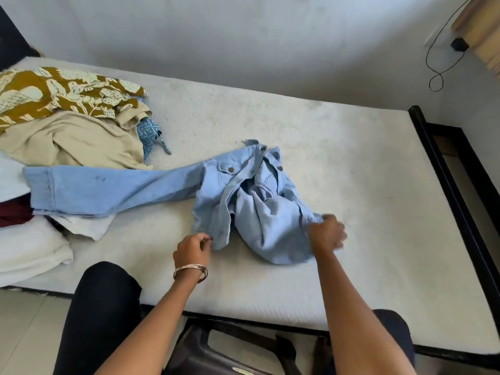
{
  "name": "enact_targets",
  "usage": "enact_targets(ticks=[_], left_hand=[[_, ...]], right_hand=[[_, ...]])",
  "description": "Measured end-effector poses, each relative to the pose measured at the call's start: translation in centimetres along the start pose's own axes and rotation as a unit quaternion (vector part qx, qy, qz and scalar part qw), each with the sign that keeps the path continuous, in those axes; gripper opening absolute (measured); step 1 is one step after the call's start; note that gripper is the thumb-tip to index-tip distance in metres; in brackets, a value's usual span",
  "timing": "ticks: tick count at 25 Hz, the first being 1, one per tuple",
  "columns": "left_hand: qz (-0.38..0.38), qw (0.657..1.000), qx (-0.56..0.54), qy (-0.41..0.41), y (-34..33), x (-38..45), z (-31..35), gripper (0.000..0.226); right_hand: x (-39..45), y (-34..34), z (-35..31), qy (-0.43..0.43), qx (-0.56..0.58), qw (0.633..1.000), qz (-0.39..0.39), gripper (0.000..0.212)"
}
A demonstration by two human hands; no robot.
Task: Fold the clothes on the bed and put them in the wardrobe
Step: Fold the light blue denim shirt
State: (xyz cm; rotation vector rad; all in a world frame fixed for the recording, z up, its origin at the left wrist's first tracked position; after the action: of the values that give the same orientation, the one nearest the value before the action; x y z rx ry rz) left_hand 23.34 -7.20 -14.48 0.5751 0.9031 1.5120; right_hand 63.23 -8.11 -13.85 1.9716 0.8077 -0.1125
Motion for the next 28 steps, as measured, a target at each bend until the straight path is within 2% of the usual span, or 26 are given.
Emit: enact_targets(ticks=[1,3,5,7,8,10,12,13,14,15,16,17,18,19,21,22,24,26,28], left_hand=[[0.008,0.998,-0.064,-0.002,-0.5,-0.1,0.1,0.026],[-0.037,0.991,-0.128,-0.009,-2.3,-0.1,0.7,0.057],[-0.119,0.992,-0.020,-0.021,-4.4,-0.3,1.9,0.091],[-0.164,0.972,0.160,-0.046,-5.7,-1.2,3.3,0.103],[-0.166,0.959,0.224,-0.054,-5.9,-1.5,3.9,0.099],[-0.119,0.955,0.262,-0.072,-5.7,-1.4,5.7,0.067],[-0.022,0.982,0.160,-0.099,-4.4,-0.7,7.2,0.025],[0.009,0.990,0.090,-0.107,-3.9,-0.5,7.2,0.015],[0.036,0.992,0.033,-0.116,-3.3,-0.2,6.9,0.012],[0.044,0.991,-0.003,-0.126,-2.8,0.0,6.6,0.013],[0.040,0.988,-0.017,-0.146,-2.5,-0.1,6.4,0.016],[0.033,0.984,-0.008,-0.177,-2.2,-0.6,6.5,0.023],[0.031,0.976,0.009,-0.215,-1.9,-1.3,6.4,0.032],[0.023,0.969,0.032,-0.246,-1.7,-1.9,6.3,0.039],[0.033,0.961,0.066,-0.268,-1.1,-3.0,5.3,0.042],[0.040,0.962,0.065,-0.262,-0.7,-3.4,4.7,0.039],[0.043,0.972,0.028,-0.228,-0.3,-3.6,3.6,0.033],[0.051,0.976,-0.015,-0.209,0.0,-3.7,3.7,0.028],[0.062,0.974,-0.038,-0.213,0.5,-3.8,4.8,0.034]], right_hand=[[0.1,0.4,3.7,-0.048,-0.007,0.999,0.011,0.041],[0.5,-0.4,7.3,-0.044,-0.010,0.999,-0.020,0.052],[1.1,-1.2,7.4,0.002,-0.024,0.999,-0.044,0.058],[1.5,-1.6,6.8,-0.015,0.036,0.997,-0.064,0.054],[1.4,-1.4,6.4,-0.039,0.094,0.993,-0.061,0.050],[0.5,1.2,4.5,-0.027,0.199,0.980,0.013,0.034],[-2.5,5.8,1.5,0.110,0.235,0.957,0.127,0.031],[-4.1,6.8,0.5,0.182,0.201,0.951,0.148,0.034],[-5.0,6.1,0.0,0.225,0.119,0.959,0.121,0.035],[-5.4,3.7,0.5,0.235,-0.011,0.971,0.042,0.032],[-5.7,0.1,2.4,0.210,-0.163,0.961,-0.081,0.029],[-6.2,-2.4,5.2,0.166,-0.284,0.924,-0.193,0.028],[-6.6,-3.1,7.4,0.118,-0.347,0.899,-0.241,0.026],[-6.5,-2.6,7.9,0.082,-0.365,0.899,-0.227,0.025],[-6.3,-0.5,6.4,0.056,-0.360,0.924,-0.120,0.025],[-6.5,0.7,5.2,0.071,-0.359,0.929,-0.057,0.023],[-6.5,2.3,3.6,0.114,-0.277,0.953,0.038,0.017],[-5.9,2.1,3.8,0.157,-0.189,0.969,0.039,0.025],[-5.4,0.6,5.3,0.163,-0.180,0.970,-0.024,0.032]])
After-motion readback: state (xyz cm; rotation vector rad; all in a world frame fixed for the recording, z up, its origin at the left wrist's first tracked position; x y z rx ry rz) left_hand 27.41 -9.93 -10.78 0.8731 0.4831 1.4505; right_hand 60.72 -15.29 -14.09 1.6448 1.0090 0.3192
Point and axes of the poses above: each hand's wrist, its own x-axis towards the middle knuckle, its own y-axis out of the back of the hand, z = x × y, the point moved 10 cm from there along x, towards the middle knuckle, and after that the axes turned 4 degrees about -y, right-handed, at the moved point
